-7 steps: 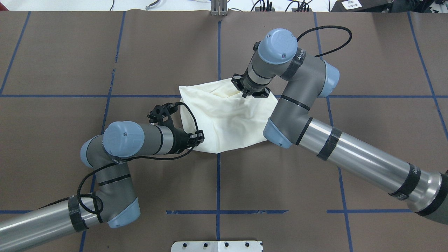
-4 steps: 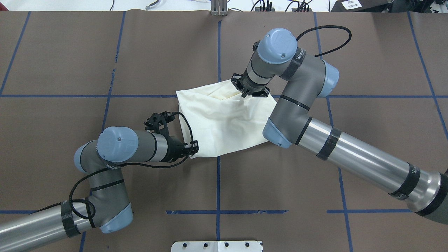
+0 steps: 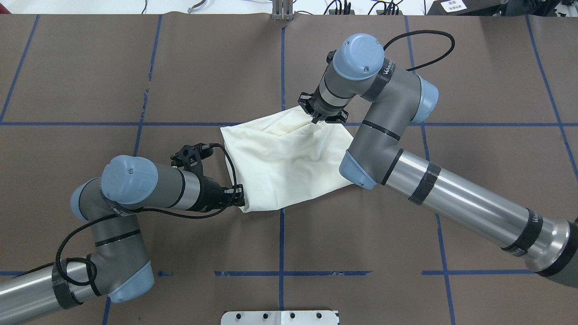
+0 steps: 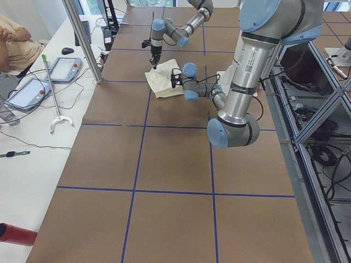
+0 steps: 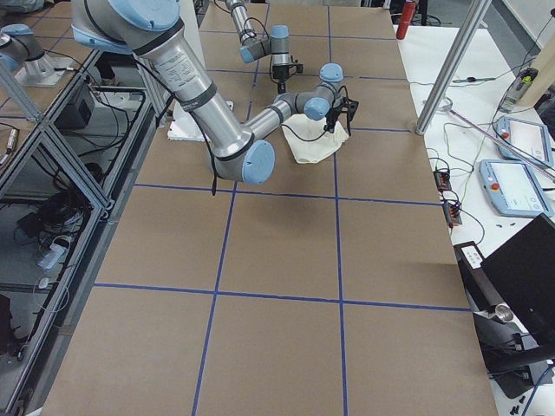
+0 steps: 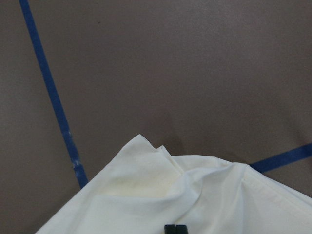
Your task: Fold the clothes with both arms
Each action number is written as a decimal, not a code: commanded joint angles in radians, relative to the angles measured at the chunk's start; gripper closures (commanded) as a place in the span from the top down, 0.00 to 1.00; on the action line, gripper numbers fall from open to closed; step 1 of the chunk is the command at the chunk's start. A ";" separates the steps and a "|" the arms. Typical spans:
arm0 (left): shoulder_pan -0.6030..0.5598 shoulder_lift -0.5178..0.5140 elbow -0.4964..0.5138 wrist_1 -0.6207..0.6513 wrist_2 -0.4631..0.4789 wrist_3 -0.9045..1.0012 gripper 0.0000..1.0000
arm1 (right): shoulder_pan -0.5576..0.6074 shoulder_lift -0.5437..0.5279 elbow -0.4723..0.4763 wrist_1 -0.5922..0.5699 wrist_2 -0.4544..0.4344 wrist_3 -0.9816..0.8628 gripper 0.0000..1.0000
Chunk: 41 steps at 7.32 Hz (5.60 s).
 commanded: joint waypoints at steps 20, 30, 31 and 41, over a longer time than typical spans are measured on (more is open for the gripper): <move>0.005 -0.136 0.004 0.201 0.125 0.044 0.00 | 0.095 -0.152 0.158 -0.002 0.029 -0.016 0.00; 0.062 0.053 -0.109 0.210 0.123 0.050 0.00 | 0.092 -0.155 0.160 0.000 0.026 -0.014 0.00; 0.061 0.071 -0.114 0.210 0.123 0.050 0.00 | 0.092 -0.158 0.160 0.000 0.028 -0.016 0.00; -0.562 0.500 -0.291 0.210 -0.123 0.916 0.18 | 0.728 -0.520 0.285 -0.359 0.384 -1.155 0.07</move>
